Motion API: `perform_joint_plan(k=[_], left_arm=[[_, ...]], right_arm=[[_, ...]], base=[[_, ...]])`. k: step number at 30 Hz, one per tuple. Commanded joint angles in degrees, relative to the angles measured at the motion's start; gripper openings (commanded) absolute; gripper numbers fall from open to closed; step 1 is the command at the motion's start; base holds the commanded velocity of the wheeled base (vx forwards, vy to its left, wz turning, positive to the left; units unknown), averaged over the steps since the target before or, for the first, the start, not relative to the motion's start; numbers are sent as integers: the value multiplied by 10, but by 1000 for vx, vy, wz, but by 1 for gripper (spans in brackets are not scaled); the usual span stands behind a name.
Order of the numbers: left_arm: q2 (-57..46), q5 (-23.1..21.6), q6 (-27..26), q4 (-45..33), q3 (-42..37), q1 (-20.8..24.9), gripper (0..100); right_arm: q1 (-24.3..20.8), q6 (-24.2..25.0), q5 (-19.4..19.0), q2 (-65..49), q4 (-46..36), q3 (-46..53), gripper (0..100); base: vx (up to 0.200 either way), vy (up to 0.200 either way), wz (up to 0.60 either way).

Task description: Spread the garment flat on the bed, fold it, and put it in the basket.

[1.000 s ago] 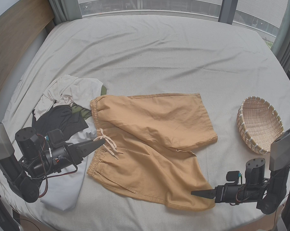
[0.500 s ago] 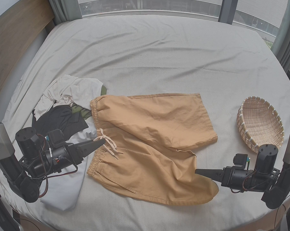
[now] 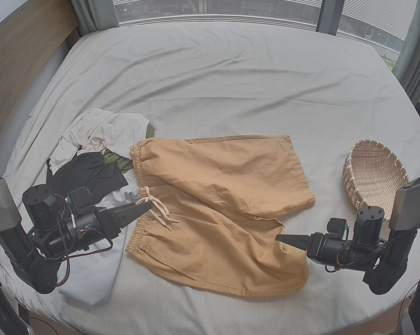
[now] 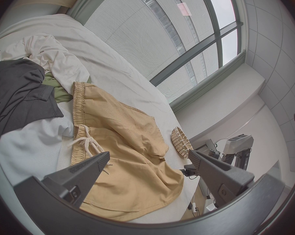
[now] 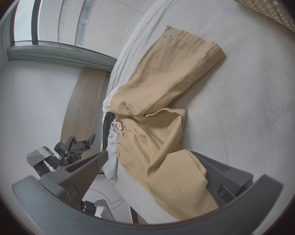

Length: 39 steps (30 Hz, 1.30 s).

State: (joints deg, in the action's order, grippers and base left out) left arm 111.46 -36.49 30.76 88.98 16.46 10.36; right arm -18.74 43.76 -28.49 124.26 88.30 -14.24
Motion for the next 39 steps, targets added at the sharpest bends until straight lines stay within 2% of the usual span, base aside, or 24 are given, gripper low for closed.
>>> perform_joint_plan(k=[1,10,14,17,23,25,30,33,35,39], left_arm=[[1,0,0,2,1,0,100],[8,0,-1,2,2,0,100],[8,0,-1,2,2,0,100],[8,0,-1,2,2,0,100],[7,0,-1,2,1,1,100],[7,0,-1,2,1,1,100],[14,0,-1,1,-7,20,100],[30,0,-17,2,-12,30,100],[50,0,-71,2,-13,27,100],[61,0,-110,2,-13,23,100]], right_arm=[[21,0,0,48,0,-27,100],[34,2,-9,54,-1,-39,100],[27,28,-50,42,-1,-4,100],[21,28,-74,35,-1,11,100],[11,29,-87,30,-1,14,100],[-3,34,-102,9,-1,16,100],[-20,89,-134,-65,-1,17,100],[-20,99,-135,-87,-1,15,100],[-17,98,-130,-94,-1,14,100],[-3,95,-120,-94,0,12,100]], base=[[0,0,0],[0,0,0],[0,0,0],[0,0,0],[0,0,0],[0,0,0],[0,0,0],[0,0,0],[0,0,0],[0,0,0]])
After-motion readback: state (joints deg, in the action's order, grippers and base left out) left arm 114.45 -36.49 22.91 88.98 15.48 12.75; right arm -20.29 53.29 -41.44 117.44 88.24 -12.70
